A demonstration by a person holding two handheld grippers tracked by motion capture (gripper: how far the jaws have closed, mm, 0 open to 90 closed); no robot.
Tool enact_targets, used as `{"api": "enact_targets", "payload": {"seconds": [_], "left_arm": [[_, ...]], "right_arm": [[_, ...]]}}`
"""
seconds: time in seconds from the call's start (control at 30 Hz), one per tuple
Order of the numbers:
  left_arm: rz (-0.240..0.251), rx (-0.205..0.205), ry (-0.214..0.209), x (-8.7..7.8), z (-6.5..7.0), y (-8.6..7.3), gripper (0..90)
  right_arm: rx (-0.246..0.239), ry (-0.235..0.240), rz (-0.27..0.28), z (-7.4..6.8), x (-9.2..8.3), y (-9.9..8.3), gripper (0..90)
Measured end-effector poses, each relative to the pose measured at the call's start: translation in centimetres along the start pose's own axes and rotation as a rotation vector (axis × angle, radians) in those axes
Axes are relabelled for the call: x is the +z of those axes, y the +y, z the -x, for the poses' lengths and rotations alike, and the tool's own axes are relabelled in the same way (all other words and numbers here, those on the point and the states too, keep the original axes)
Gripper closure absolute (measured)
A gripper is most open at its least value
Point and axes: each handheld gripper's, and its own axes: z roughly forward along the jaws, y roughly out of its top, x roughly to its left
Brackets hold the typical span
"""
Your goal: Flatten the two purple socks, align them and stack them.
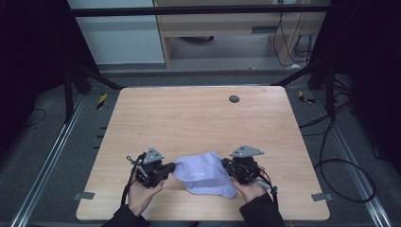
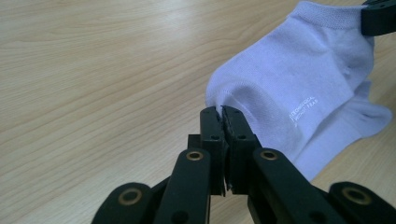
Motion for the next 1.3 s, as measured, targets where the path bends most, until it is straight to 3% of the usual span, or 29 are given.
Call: {"api": "enact_targets", "payload": {"seconds": [0.47, 1.3], "left_arm": [[-0.067, 0.042, -0.042, 2.2, 1.8, -0.5, 87.4], [-0.145, 0.064, -0.048, 4.3, 2.1, -1.5, 87.3]], "right_arm": [[0.014, 0.004, -0.025, 0.4, -1.7, -2.4, 86.7], [0.034, 0.011, -0.093, 0.5, -1.5, -4.6, 86.6]]}}
